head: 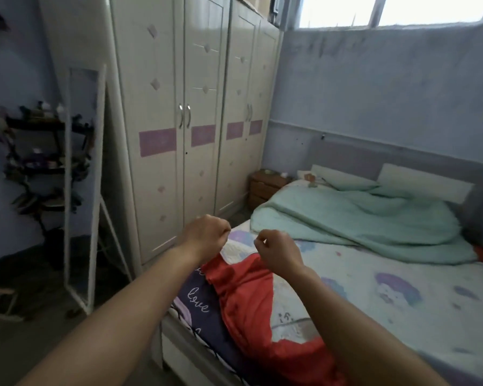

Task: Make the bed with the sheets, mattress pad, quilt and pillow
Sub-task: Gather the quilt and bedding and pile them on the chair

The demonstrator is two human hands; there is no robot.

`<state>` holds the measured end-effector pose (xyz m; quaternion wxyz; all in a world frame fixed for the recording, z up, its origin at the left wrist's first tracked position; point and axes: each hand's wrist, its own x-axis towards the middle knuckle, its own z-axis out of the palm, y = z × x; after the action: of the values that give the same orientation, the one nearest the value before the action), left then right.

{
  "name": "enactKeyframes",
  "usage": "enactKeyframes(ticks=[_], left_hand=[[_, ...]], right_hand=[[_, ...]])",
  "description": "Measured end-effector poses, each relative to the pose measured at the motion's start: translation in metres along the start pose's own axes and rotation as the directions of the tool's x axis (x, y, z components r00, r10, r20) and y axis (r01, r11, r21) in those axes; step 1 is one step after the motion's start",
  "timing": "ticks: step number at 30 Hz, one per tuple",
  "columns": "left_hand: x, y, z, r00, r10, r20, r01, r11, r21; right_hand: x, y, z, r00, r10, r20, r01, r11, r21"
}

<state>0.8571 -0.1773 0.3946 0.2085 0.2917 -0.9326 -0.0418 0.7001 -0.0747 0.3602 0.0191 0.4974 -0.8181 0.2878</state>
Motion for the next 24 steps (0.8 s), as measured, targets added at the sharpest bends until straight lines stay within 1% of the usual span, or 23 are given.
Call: enactKeyframes(ticks=[3, 5, 7, 10, 14, 19, 24], left_hand=[[0.037, 0.002, 0.025, 0.997, 0.076, 0.019, -0.076, 0.997, -0.008], [0.063, -0.001, 0.042, 0.993, 0.115, 0.022, -0.114, 0.992, -0.056], [0.094, -0.005, 0.057, 0.985, 0.167, 0.038, -0.162, 0.981, -0.105], [0.131, -0.003, 0.067, 0.974, 0.222, 0.046, -0.216, 0.970, -0.107], [0.178, 0.002, 0.087, 0.956, 0.290, 0.037, -0.284, 0.950, -0.127], [0.226, 0.017, 0.130, 0.930, 0.362, 0.065, -0.346, 0.922, -0.173], [0.281, 0.030, 0.185, 0.926, 0.361, 0.105, -0.330, 0.914, -0.236]], right_hand=[[0.016, 0.028, -0.001, 0.996, 0.087, -0.030, -0.088, 0.996, -0.029], [0.028, 0.044, 0.000, 0.989, 0.132, -0.059, -0.135, 0.990, -0.048], [0.043, 0.058, 0.001, 0.975, 0.194, -0.105, -0.201, 0.978, -0.055], [0.062, 0.073, -0.004, 0.955, 0.259, -0.145, -0.272, 0.960, -0.072], [0.083, 0.092, -0.011, 0.920, 0.336, -0.200, -0.352, 0.934, -0.052], [0.110, 0.133, -0.010, 0.891, 0.402, -0.211, -0.426, 0.901, -0.084], [0.146, 0.191, 0.001, 0.883, 0.437, -0.172, -0.456, 0.885, -0.091]])
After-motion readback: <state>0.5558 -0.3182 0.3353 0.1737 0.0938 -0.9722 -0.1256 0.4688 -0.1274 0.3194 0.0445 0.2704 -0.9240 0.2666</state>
